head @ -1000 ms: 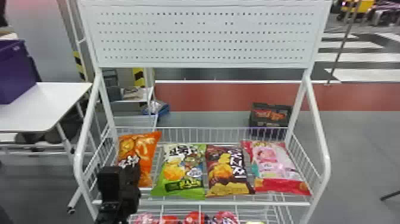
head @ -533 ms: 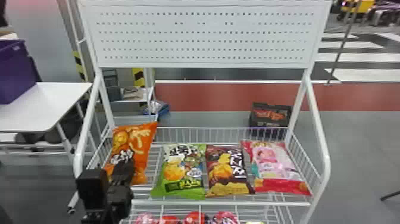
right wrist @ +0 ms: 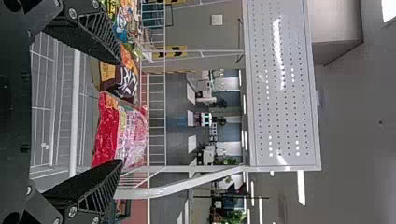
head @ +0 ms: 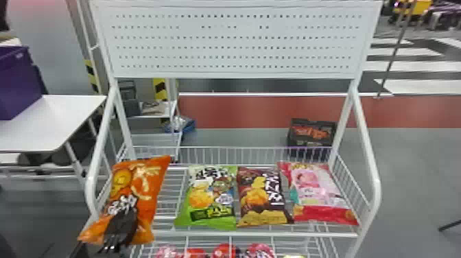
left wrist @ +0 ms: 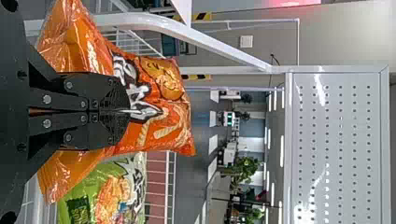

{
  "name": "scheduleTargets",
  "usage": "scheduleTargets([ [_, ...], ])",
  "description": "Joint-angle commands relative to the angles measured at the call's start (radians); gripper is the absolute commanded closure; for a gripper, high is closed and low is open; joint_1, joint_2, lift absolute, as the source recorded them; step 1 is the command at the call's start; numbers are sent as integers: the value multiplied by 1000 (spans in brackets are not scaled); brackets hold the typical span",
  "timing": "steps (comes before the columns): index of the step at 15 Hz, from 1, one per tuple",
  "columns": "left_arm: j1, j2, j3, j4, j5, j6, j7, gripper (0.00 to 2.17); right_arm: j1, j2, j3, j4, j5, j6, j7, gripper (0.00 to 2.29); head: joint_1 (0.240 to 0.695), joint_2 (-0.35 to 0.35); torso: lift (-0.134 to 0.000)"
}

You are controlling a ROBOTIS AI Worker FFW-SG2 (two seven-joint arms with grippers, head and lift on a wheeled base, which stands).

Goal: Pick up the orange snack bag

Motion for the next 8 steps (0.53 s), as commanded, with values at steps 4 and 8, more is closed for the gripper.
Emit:
scheduleTargets([
  [4, 165, 11, 17, -81, -49, -108, -3, 1328, -4, -2, 3, 2, -2, 3, 0, 144, 499, 0, 0],
  [8, 286, 11, 60, -86, -55, -268, -15, 1328, -12, -2, 6, 12, 0, 0, -2, 144, 499, 0, 0],
])
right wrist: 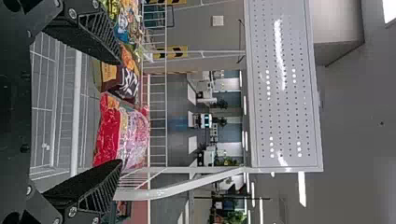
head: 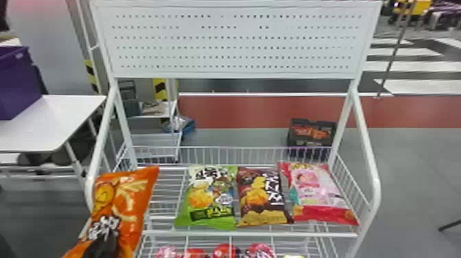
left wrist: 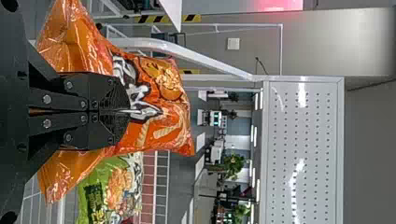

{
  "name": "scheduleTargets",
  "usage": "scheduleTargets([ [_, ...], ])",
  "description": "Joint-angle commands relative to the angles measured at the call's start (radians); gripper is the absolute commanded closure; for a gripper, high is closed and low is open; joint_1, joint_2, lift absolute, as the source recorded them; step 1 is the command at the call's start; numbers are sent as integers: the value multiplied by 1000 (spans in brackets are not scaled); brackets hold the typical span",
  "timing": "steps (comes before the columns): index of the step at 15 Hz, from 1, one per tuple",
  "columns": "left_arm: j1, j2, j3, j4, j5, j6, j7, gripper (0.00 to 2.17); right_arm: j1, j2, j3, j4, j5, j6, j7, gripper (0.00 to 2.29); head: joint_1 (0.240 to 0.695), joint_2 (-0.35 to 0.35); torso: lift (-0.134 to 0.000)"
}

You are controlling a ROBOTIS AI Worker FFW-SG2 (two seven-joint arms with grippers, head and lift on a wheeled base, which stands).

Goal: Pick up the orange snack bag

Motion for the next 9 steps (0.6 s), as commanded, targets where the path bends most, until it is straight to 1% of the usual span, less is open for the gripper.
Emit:
scheduleTargets([
  [1, 79, 0, 30, -6, -2, -111, -4, 1328, -4, 0, 1, 4, -1, 0, 0, 144, 499, 0, 0],
  [5, 146, 2, 42, -1, -9, -203, -15, 1328, -18, 0, 10, 18, -4, 0, 0, 144, 499, 0, 0],
  [9, 181, 2, 39, -3, -23, -233, -21, 1328, -20, 2, 11, 19, -4, 0, 0, 144, 499, 0, 0],
])
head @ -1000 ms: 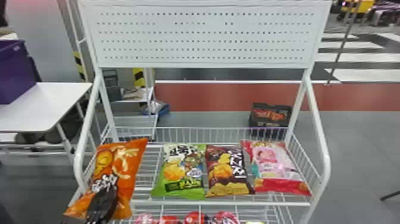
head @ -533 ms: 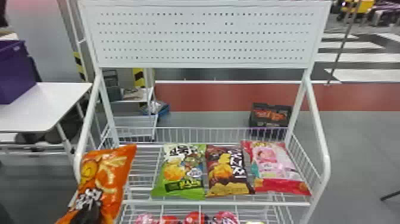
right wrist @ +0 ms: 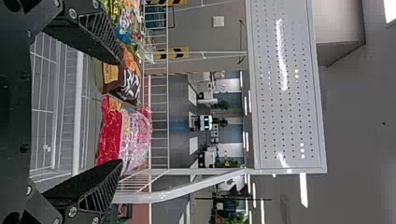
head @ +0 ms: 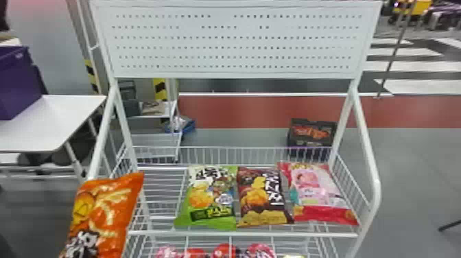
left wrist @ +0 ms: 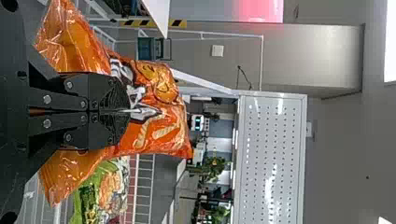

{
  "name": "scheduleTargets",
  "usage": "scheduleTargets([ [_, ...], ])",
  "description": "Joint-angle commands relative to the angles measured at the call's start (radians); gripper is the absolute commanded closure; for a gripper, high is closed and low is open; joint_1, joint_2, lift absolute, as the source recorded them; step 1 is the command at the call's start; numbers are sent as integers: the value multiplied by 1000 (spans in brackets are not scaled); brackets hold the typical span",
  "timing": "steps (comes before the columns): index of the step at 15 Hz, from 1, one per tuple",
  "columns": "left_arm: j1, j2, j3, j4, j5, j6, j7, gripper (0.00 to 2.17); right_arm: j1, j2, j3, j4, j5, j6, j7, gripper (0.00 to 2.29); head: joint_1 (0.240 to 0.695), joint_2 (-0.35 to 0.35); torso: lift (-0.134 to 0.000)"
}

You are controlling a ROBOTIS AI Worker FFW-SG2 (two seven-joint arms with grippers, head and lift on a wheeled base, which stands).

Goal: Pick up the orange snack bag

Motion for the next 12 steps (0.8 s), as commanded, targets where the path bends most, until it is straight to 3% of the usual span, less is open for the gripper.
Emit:
scheduleTargets([
  [1, 14, 0, -3, 3, -9, -7, -1, 1328, 0, 0, 0, 1, 0, 0, 0, 144, 499, 0, 0],
  [12, 26, 0, -3, 13, -12, -47, -1, 1328, 3, -3, 0, -2, -3, 0, -1, 144, 499, 0, 0],
])
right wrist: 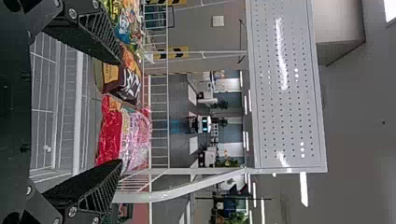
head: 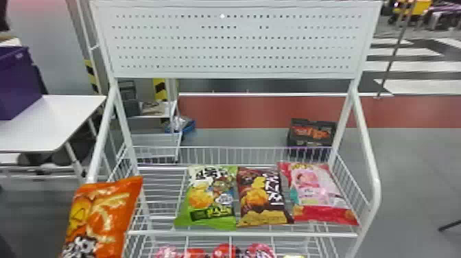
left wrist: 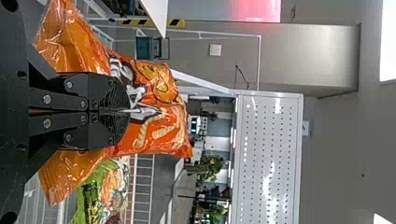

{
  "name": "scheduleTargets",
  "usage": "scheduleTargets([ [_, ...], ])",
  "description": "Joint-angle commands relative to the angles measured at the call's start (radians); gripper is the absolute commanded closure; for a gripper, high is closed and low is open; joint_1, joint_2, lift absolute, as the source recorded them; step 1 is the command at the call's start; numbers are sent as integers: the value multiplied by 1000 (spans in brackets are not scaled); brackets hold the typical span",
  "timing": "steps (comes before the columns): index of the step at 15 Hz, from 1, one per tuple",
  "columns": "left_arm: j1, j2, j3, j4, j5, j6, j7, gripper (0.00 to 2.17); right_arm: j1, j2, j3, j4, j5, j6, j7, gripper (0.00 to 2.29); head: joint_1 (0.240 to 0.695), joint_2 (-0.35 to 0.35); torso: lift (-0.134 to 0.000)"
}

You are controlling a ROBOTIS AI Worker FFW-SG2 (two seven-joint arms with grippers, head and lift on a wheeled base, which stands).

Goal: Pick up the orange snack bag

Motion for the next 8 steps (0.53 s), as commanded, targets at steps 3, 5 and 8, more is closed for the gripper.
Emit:
scheduleTargets([
  [3, 0, 0, 0, 4, 0, -6, 2, 1328, 5, -4, 0, -5, 0, 0, 0, 144, 499, 0, 0],
  [5, 2, 0, 0, 4, 0, -6, 2, 1328, 7, -4, -2, -8, 0, 0, 0, 144, 499, 0, 0],
  [8, 2, 0, 0, 4, 0, -6, 2, 1328, 9, -7, -2, -9, 0, -3, 0, 144, 499, 0, 0],
])
